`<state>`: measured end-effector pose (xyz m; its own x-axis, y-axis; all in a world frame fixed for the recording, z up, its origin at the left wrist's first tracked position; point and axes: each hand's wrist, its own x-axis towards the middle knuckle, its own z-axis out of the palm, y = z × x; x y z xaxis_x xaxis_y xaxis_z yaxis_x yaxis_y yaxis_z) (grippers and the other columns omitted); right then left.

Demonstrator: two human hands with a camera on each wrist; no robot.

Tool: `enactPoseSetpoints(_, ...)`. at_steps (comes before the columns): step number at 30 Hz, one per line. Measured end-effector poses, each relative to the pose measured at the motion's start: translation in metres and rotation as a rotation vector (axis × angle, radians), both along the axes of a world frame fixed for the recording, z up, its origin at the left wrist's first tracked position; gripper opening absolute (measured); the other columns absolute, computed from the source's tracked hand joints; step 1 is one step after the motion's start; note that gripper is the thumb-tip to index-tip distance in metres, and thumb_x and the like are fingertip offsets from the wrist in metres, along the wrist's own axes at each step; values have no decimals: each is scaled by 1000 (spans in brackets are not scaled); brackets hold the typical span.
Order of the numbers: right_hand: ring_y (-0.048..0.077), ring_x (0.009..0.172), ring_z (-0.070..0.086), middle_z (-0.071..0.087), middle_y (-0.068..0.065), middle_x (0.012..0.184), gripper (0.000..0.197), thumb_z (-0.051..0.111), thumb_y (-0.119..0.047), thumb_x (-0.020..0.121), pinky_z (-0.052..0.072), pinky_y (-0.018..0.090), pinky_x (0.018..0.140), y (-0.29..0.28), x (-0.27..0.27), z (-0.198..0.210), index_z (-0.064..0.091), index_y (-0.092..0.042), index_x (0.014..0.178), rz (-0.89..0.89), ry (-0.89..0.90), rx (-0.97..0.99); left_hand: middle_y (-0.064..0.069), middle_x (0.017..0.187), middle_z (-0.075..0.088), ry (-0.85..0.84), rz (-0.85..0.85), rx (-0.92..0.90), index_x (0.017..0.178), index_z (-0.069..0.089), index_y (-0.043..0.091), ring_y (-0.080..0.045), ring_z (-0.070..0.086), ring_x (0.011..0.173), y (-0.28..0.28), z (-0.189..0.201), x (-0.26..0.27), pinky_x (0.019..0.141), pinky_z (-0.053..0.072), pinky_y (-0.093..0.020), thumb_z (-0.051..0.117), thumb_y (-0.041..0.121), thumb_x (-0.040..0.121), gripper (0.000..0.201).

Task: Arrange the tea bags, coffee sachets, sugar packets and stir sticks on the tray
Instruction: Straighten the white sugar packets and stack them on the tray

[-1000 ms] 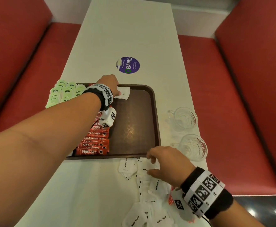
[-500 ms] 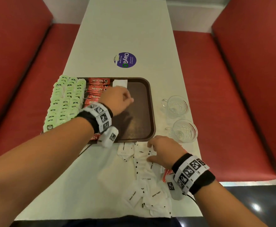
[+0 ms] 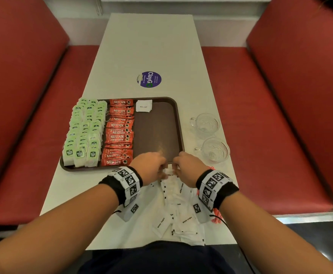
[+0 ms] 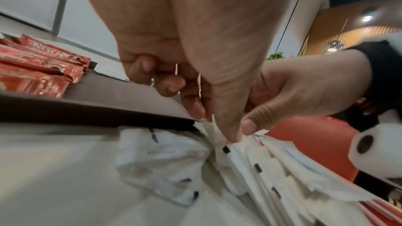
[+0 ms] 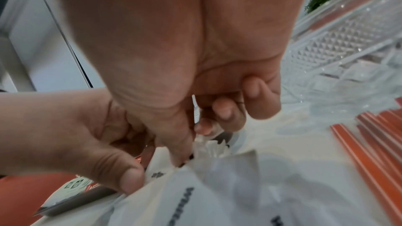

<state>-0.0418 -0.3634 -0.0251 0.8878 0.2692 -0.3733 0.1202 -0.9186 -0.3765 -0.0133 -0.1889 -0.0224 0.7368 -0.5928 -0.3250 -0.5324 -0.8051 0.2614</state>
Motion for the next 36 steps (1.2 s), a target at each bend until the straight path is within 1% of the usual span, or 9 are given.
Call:
enactPoseSetpoints(6,21,80,56,60,0,91,11,58,-27,96,46,33,70,-3,-4,12,52,-19,93,-5,-49,138,16,74,58,-14,114,-265,85,59,35,-7,58,72,8,8,2,65,43,-24,67,45,89,14)
enactPoseSetpoints(9,21,85,60,66,1,97,15,58,-20,95,51,36,74,-6,-5,22,57,-18,110,-54,-80,200,18,74,60,-22,183,-376,87,63,36,-1,59,71,5,20,3,65,45,-20,70,44,88,11)
enactPoseSetpoints(16,19,65,52,62,5,80,5,55,-8,86,38,26,54,-20,-8,32,53,-12,84,-211,-88,227,9,100,70,111,41,56,105,72,28,-13,65,92,-9,10,-8,81,53,-31,66,50,89,28)
enactPoseSetpoints(19,22,68,53,60,6,80,15,52,-10,89,42,29,56,-23,-11,32,47,-17,77,-218,-65,216,6,106,71,90,13,124,107,72,27,-16,64,97,-17,5,-11,85,53,-33,65,47,90,27)
enactPoseSetpoints(22,23,83,61,67,7,100,12,43,-5,92,53,36,68,-25,-14,33,53,-12,93,-223,-9,253,5,104,71,89,5,204,107,72,29,-18,65,95,-22,3,-11,84,55,-36,66,53,87,32)
enactPoseSetpoints(25,15,68,53,65,10,99,23,36,4,90,43,28,58,-24,-19,35,45,-12,104,-206,25,333,3,88,69,45,-22,321,99,72,25,-20,65,82,-25,2,-16,71,53,-33,64,65,82,44)
enactPoseSetpoints(27,20,70,54,63,15,98,26,39,2,94,45,34,62,-22,-19,35,42,-13,116,-192,29,355,3,80,64,28,-19,342,92,70,21,-20,63,75,-27,2,-19,65,50,-32,63,67,82,47)
enactPoseSetpoints(30,5,69,50,56,1,100,43,48,-5,92,39,21,59,-20,-18,33,41,-15,132,-190,48,370,4,88,65,68,-12,290,92,67,26,-19,63,81,-26,2,-17,69,51,-32,66,61,83,36)
enactPoseSetpoints(36,12,55,39,45,-3,67,14,54,-8,88,30,26,52,-19,-16,35,45,-14,97,-230,5,391,8,87,67,147,-1,115,86,66,25,-16,63,81,-12,7,-6,71,51,-29,74,43,82,20)
